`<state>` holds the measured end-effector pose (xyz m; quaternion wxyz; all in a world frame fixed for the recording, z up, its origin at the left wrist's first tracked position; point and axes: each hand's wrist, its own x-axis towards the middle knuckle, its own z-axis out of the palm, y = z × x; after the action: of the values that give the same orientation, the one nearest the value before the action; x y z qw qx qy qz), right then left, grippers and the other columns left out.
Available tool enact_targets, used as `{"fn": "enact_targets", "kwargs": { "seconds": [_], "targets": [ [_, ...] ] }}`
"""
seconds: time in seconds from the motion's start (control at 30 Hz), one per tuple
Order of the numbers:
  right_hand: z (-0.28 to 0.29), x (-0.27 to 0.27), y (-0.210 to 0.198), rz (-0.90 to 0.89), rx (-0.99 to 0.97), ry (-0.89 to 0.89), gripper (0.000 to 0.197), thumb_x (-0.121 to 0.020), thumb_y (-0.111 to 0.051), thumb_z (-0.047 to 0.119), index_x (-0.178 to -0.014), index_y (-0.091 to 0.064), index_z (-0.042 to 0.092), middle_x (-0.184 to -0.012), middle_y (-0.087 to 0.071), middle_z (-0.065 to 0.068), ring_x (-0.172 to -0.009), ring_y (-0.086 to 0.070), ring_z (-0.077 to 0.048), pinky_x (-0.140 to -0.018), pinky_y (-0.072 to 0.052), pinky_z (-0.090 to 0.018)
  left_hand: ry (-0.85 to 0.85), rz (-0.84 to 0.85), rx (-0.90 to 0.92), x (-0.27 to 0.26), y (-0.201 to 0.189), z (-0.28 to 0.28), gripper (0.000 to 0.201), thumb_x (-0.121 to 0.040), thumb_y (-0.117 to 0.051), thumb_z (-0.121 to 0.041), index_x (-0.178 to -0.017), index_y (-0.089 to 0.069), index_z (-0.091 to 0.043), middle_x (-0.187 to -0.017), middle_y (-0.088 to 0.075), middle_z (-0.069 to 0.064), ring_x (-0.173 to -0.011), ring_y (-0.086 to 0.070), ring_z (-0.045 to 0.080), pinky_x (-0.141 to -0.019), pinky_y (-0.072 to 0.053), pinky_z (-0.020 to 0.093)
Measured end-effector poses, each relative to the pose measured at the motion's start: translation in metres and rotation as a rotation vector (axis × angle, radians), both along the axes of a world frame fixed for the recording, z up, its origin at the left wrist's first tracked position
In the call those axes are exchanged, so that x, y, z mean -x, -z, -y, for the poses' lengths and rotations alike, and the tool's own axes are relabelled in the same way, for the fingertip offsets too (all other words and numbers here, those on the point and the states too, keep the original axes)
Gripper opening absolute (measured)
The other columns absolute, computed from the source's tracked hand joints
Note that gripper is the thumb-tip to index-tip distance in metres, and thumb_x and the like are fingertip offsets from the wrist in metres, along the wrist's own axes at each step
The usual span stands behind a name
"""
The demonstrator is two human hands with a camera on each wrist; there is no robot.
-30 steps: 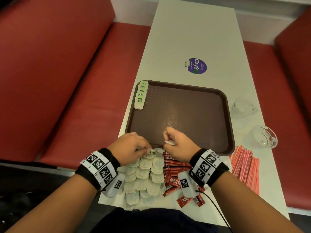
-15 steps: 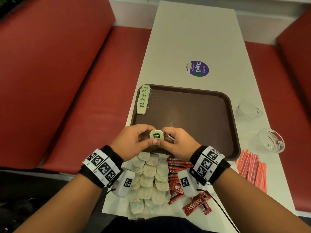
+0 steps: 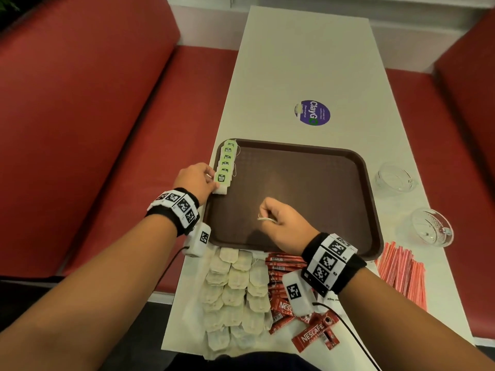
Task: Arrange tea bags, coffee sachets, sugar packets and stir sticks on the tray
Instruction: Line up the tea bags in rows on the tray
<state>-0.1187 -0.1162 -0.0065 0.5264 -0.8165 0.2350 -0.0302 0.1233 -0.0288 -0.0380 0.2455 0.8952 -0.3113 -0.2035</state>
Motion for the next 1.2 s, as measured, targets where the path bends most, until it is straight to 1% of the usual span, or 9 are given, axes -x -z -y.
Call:
{"fn": "enact_targets", "kwargs": {
  "seconds": [0.13,0.27,0.37,0.5,0.6,0.77,0.93,1.03,1.2],
  "targets": [
    [0.003,0.003,0.0,-0.009,0.026,-0.007,0.023,-0.087,-0.058,0.005,-0.075,-0.045,0.019,-0.065,-0.047,0.015,-0.059,-0.04,-0.005,-0.062,-0.038,-0.026,-0.071,-0.005,-0.058,-0.012,0.01,0.018,0.026,-0.074,-0.084,-0.032,-0.087,-0.06,-0.029,-0.088,-0.07,-0.005,-0.081,-0.065,0.016,-0.076,-0.055,0.03],
    [0.004,0.006,-0.003,0.0,-0.007,-0.009,0.012,-0.089,-0.06,0.007,-0.082,-0.053,0.014,-0.077,-0.059,-0.004,-0.064,-0.047,-0.006,-0.065,-0.043,-0.026,-0.099,0.04,-0.111,-0.009,0.01,0.022,0.037,-0.073,-0.087,-0.032,-0.092,-0.056,-0.027,-0.095,-0.062,-0.002,-0.085,-0.062,0.021,-0.078,-0.055,0.035],
    [0.004,0.008,-0.005,0.013,0.012,-0.012,0.006,-0.091,-0.063,0.009,-0.088,-0.059,0.013,-0.087,-0.066,0.003,-0.071,-0.055,-0.001,-0.072,-0.045,-0.021,-0.076,0.073,-0.11,-0.008,0.006,0.024,0.039,-0.075,-0.085,-0.031,-0.094,-0.052,-0.024,-0.093,-0.061,0.0,-0.084,-0.061,0.023,-0.073,-0.052,0.033],
    [0.006,0.009,-0.004,0.011,0.035,0.005,0.005,-0.092,-0.066,0.018,-0.089,-0.063,0.021,-0.092,-0.069,0.003,-0.082,-0.063,-0.011,-0.082,-0.055,-0.036,0.054,0.105,-0.13,-0.001,-0.001,0.036,0.03,-0.082,-0.075,-0.042,-0.079,-0.052,-0.025,-0.086,-0.062,-0.001,-0.081,-0.06,0.02,-0.064,-0.045,0.03],
    [0.006,0.009,-0.007,-0.013,0.004,0.041,0.008,-0.09,-0.068,0.025,-0.085,-0.063,0.029,-0.089,-0.069,-0.006,-0.077,-0.067,-0.027,-0.069,-0.06,-0.048,0.139,0.16,-0.26,0.006,-0.003,0.046,0.033,-0.082,-0.073,-0.05,-0.089,-0.063,-0.019,-0.091,-0.066,0.0,-0.089,-0.062,0.022,-0.072,-0.053,0.034],
    [0.008,0.008,-0.013,-0.039,-0.059,0.125,0.007,-0.094,-0.068,0.023,-0.092,-0.064,0.018,-0.085,-0.073,-0.006,-0.065,-0.072,-0.023,-0.06,-0.061,-0.036,0.213,0.199,-0.393,0.009,-0.01,0.052,0.036,-0.085,-0.069,-0.049,-0.102,-0.065,-0.017,-0.103,-0.068,0.004,-0.096,-0.063,0.025,-0.079,-0.055,0.036],
    [0.011,0.005,-0.013,-0.003,-0.131,0.193,0.01,-0.094,-0.069,0.023,-0.091,-0.066,0.013,-0.084,-0.073,-0.004,-0.067,-0.073,-0.015,-0.053,-0.052,-0.019,0.273,0.091,0.057,0.032,-0.049,0.034,0.029,-0.092,-0.058,-0.055,-0.082,-0.06,-0.027,-0.078,-0.061,-0.004,-0.074,-0.059,0.018,-0.067,-0.049,0.033],
    [0.012,0.002,-0.013,0.02,-0.14,0.21,0.011,-0.094,-0.069,0.023,-0.092,-0.068,0.012,-0.081,-0.073,-0.003,-0.063,-0.071,-0.011,-0.055,-0.053,-0.02,0.427,-0.125,0.274,0.057,-0.076,0.013,0.026,-0.088,-0.067,-0.05,-0.083,-0.066,-0.025,-0.077,-0.063,-0.003,-0.069,-0.058,0.015,-0.068,-0.051,0.03],
    [0.012,-0.003,-0.007,0.059,0.012,0.15,0.016,-0.089,-0.074,0.037,-0.084,-0.068,0.023,-0.072,-0.07,0.0,-0.064,-0.068,-0.023,-0.057,-0.056,-0.033,0.572,-0.2,0.284,0.073,-0.07,-0.017,0.011,-0.082,-0.079,-0.034,-0.086,-0.07,-0.029,-0.078,-0.063,-0.008,-0.067,-0.054,0.006,-0.064,-0.049,0.025]
  ]
}}
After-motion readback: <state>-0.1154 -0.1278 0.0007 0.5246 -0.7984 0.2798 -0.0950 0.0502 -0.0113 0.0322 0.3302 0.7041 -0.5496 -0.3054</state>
